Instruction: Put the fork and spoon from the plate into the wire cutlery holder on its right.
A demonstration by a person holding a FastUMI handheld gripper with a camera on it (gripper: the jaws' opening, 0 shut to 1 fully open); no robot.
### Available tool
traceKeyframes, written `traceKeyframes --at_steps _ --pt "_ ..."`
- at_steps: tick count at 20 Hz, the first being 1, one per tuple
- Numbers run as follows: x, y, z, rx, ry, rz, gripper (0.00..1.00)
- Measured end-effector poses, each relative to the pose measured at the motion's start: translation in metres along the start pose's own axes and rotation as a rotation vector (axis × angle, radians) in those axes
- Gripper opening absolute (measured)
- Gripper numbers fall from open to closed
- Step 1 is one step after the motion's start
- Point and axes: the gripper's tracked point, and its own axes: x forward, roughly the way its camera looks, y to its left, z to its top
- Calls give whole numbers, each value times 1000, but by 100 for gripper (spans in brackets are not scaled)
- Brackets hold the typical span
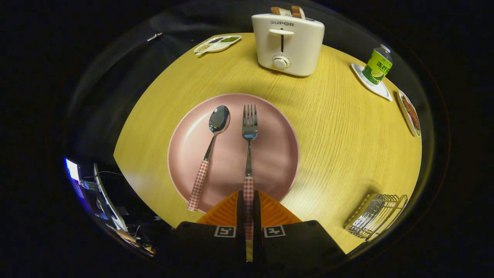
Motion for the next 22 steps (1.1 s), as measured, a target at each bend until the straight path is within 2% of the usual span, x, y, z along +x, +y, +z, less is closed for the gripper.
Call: traceKeyframes --at_steps 5,13,18,22 --pt "-36 -2 5 41 -45 51 11" --pt "-112 -39 2 69 -120 51 11" --pt "-162 -99 -29 84 -77 -23 11" --pt "-197 -155 -61 47 20 -90 11"
